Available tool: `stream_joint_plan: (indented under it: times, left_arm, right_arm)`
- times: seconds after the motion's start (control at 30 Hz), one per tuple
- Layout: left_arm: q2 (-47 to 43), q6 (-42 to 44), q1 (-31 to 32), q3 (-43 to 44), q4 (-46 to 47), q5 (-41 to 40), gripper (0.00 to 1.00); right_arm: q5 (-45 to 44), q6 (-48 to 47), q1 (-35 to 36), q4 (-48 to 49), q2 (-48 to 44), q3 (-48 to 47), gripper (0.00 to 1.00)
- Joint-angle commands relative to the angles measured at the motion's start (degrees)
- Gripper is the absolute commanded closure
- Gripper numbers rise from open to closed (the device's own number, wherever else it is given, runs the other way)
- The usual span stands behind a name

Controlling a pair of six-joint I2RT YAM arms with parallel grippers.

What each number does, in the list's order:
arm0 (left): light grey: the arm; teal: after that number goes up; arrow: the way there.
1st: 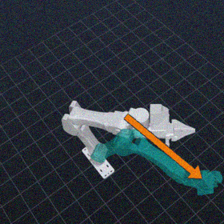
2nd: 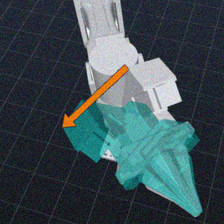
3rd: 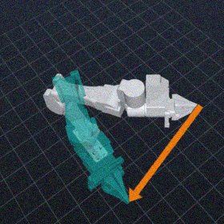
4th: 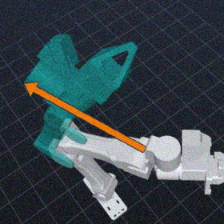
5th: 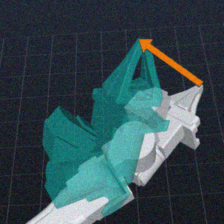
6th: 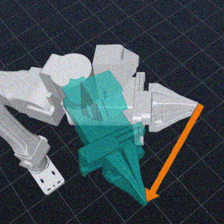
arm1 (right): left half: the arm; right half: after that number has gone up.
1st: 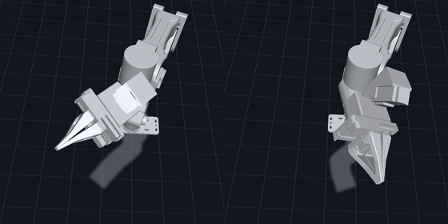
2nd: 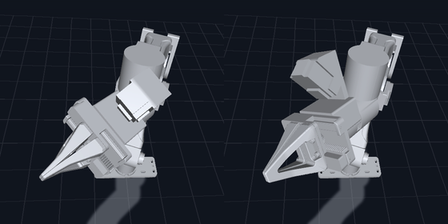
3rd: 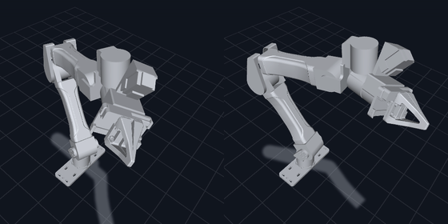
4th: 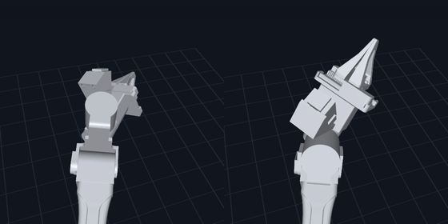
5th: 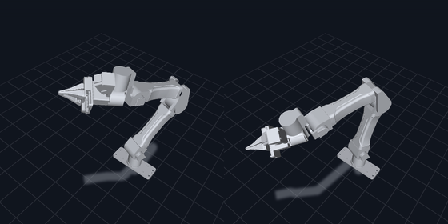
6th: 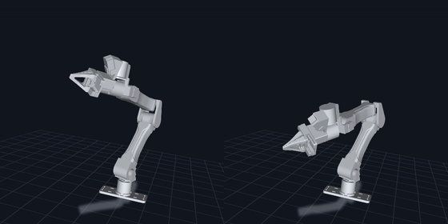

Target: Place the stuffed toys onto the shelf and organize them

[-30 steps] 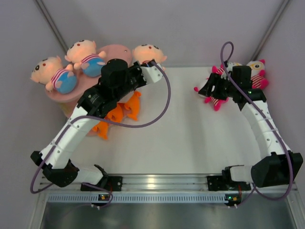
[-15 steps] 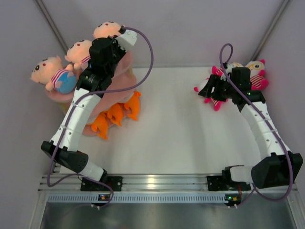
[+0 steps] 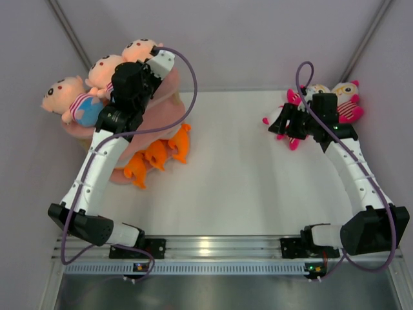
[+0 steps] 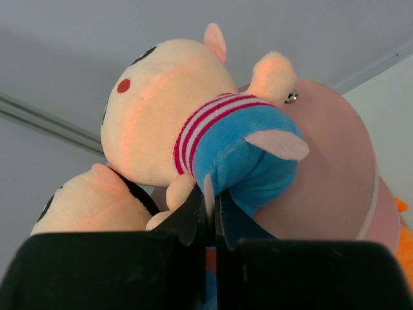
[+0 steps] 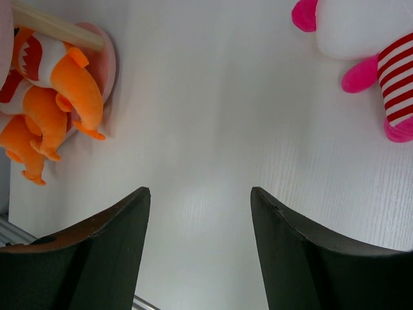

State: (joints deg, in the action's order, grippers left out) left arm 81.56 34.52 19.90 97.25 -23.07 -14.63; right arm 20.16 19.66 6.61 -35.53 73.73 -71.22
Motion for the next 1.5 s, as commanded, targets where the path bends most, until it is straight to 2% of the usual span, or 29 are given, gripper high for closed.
stream_joint_plan:
  times: [0.0,0.43,0.5,0.57,0.6,0.67,0.7,0.83,0.93,1.03,1.13,1.27,1.47]
  left_arm:
    - [-3.60,-1.65,-0.30,-1.01,2.51,1.01,1.00]
    - [-5.36,-4.64,-0.21,-2.15,-1.01,6.11,1.00]
    - [-5.45,-4.55,-0.21,-2.33,-1.01,6.11,0.94]
    - [-5.45,-4.55,-0.21,-2.16,-1.01,5.50,0.82]
    - [-5.53,-4.64,-0.21,-2.24,-0.93,5.32,0.67]
    - [-6.06,-5.16,-0.21,-2.07,-1.01,5.05,0.55]
    - [-6.32,-5.34,-0.30,-2.15,-1.01,4.88,0.46]
    - [-8.51,-5.34,-0.13,-2.16,-2.33,5.49,0.33]
    - [-10.71,-5.26,-0.13,-2.24,-4.17,7.67,0.29]
    - [-13.52,-5.69,-0.13,-2.85,-6.37,10.84,0.27]
    - [-16.42,-6.40,-0.13,-4.00,-8.13,12.78,0.26]
    - [-19.68,-5.87,-0.13,-5.93,-9.27,14.37,0.26]
    - [-23.55,-5.34,-0.13,-7.78,-10.24,14.37,0.25]
  right_arm:
    - [0.14,-0.06,0.07,1.87,-1.05,-0.50,0.36]
    - [0.32,0.47,0.16,2.04,-0.70,-0.06,0.35]
    - [0.05,0.12,0.07,1.87,-0.70,-0.15,0.34]
    - [-0.30,-0.15,0.15,1.60,-0.52,-0.23,0.31]
    - [-0.73,-0.15,0.07,1.52,-0.43,-0.06,0.30]
    - [-1.53,-0.24,0.07,1.43,0.00,0.03,0.24]
    - [-2.66,-0.15,0.07,1.43,0.18,0.12,0.23]
    - [-4.17,0.03,-1.42,2.65,1.32,1.69,0.19]
    - [-5.30,0.29,-5.11,4.33,2.55,1.79,0.19]
    - [-15.30,-2.86,-6.08,3.19,5.71,-1.97,0.20]
    - [-19.81,-10.49,-5.65,3.27,11.15,-6.45,0.21]
    - [-23.15,-26.56,-1.70,1.78,22.99,-14.63,0.21]
    - [-35.35,-38.01,3.48,-0.25,38.29,-26.68,0.17]
